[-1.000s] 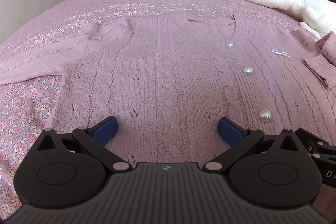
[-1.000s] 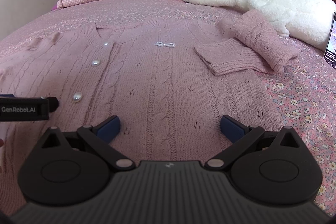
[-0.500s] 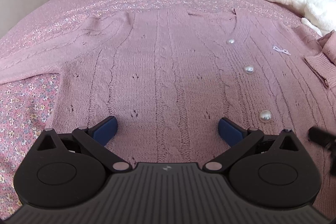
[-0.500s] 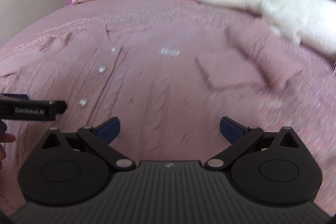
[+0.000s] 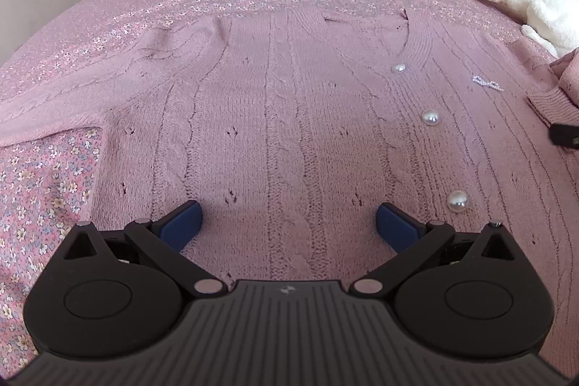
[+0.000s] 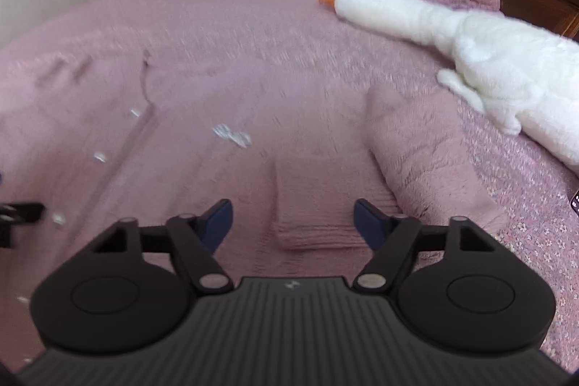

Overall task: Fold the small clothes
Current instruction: 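Grasp the cardigan sleeve cuff with the right gripper and lift it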

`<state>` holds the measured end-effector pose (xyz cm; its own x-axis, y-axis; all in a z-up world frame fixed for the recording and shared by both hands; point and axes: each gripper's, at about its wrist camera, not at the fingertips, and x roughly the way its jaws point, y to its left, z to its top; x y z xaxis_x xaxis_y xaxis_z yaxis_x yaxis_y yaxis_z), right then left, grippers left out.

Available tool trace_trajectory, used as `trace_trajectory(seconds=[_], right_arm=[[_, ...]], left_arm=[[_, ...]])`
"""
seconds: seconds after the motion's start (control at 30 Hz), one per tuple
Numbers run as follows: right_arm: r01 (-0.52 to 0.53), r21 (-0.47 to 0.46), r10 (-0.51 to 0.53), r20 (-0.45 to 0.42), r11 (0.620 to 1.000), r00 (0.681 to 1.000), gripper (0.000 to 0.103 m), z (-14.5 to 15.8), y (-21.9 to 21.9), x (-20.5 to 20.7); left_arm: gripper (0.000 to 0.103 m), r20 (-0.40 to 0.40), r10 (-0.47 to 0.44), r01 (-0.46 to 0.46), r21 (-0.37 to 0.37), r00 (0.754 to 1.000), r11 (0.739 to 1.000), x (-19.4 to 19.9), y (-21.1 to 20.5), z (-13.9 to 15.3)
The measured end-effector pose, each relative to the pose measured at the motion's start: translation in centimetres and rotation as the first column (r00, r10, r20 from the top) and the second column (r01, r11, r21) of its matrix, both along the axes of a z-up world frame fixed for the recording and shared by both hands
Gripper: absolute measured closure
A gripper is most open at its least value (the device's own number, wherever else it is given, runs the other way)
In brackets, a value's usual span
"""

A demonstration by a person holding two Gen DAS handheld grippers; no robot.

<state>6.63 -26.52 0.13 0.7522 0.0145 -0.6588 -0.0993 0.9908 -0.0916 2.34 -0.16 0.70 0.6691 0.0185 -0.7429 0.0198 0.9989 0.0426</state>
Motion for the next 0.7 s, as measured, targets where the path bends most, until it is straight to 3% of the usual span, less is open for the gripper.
trace_trajectory(seconds=[0.07, 0.3, 0.7], right_arm=[[0.004, 0.007, -0.004, -0.003, 1.000, 1.000, 0.041, -0.7, -0.3, 0.3], [0.025, 0.045, -0.025, 0.001, 0.999, 1.000, 0.080, -0.3, -1.2, 0.2], [0.117, 0.237, -0.120, -0.002, 0.965, 0.993, 0.084, 3.5, -3.4, 0.6]], left_arm=[[0.000, -0.003, -0.004, 0.004, 0.000, 1.000, 1.000, 0.1, 0.1, 0.1], [0.000, -0.016, -0.006, 0.006, 0.004, 1.000, 1.000, 0.4, 0.0, 0.2], [0.000, -0.065, -0.003, 0.001, -0.022, 0.998, 1.000, 0.9, 0.8, 1.5]])
